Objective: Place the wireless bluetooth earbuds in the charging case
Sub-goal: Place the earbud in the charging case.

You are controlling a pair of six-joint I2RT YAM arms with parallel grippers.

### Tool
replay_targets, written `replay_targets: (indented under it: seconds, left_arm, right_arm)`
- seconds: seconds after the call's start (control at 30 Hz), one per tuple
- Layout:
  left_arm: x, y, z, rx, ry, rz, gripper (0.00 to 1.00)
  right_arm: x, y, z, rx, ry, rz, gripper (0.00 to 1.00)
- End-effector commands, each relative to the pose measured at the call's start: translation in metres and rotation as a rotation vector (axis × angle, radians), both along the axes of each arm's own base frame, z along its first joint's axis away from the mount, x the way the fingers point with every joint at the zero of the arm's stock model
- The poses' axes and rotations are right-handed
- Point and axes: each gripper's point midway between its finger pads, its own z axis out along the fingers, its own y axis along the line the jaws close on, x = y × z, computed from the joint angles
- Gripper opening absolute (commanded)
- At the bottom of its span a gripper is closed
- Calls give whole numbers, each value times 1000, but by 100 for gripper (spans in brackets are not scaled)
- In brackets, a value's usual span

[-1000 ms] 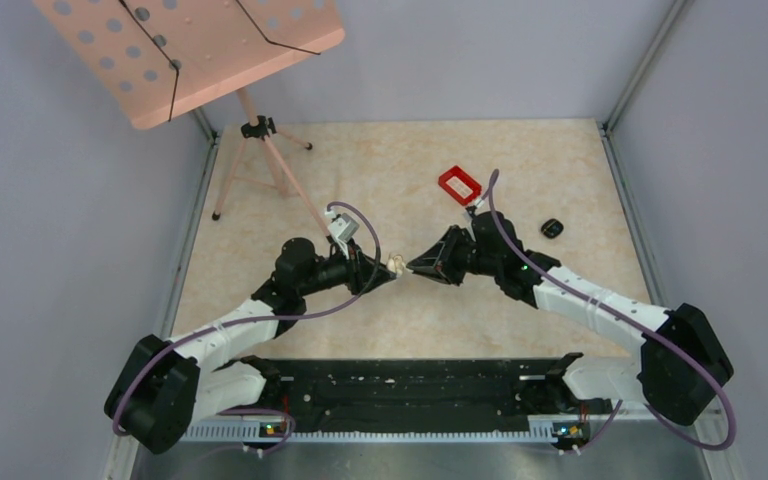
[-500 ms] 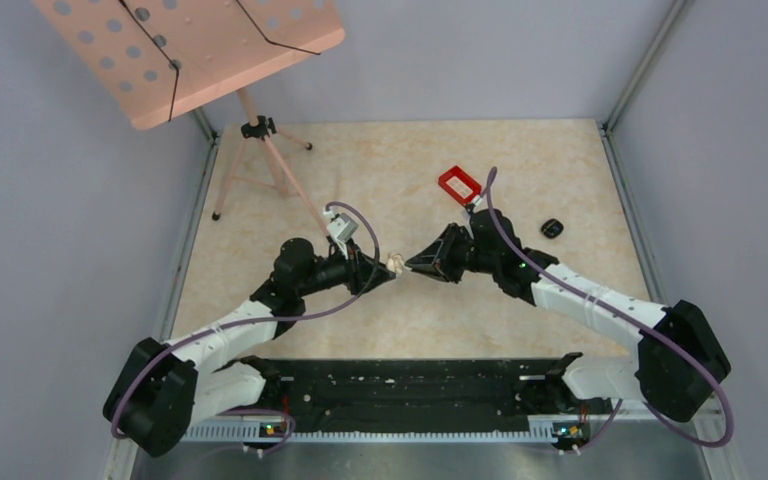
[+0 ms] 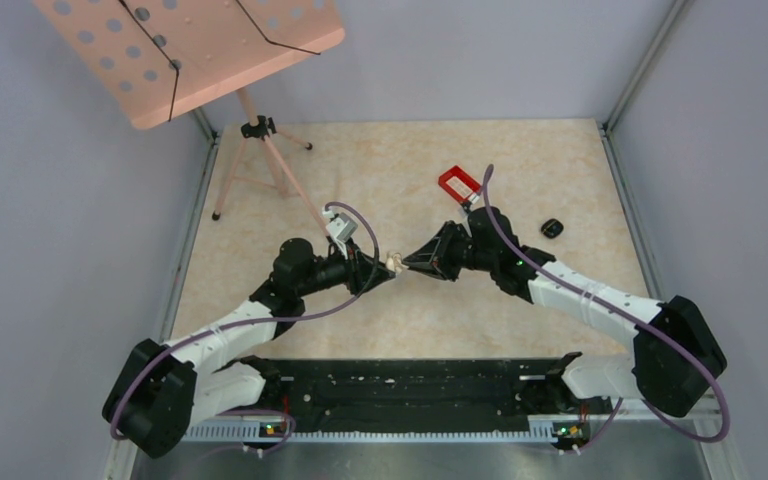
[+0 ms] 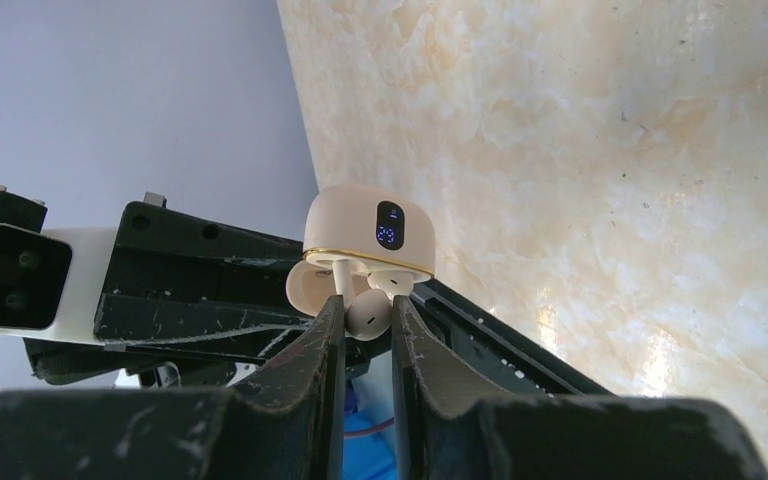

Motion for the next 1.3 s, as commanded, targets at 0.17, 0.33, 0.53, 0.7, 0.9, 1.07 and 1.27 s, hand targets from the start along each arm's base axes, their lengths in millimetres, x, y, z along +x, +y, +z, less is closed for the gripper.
replay_targets:
  seconds: [0.17, 0.33, 0.53, 0.7, 0.9, 1.07, 1.27]
  left_arm:
    - [2, -8, 23, -47, -68, -33, 0]
    - [1, -9, 21, -37, -70, -39, 0]
    - [1, -9, 17, -20, -62, -31, 0]
    - [3, -8, 17, -15, -66, -19, 0]
    - [5, -7, 13, -6, -56, -11, 0]
    - [4, -9, 12, -13, -39, -19, 0]
    - [3, -8, 16, -17, -55, -17, 0]
  right_arm:
    - [10, 13, 22, 54, -63, 18, 0]
    - [14, 14, 25, 54, -70, 10, 0]
    - [16, 15, 28, 59, -72, 0, 0]
    - [15, 9, 31, 52, -79, -21, 0]
    - [13, 6, 35, 57, -86, -23, 0]
    - [13, 7, 35, 55, -92, -19, 0]
    - [13, 9, 25, 49, -70, -10, 0]
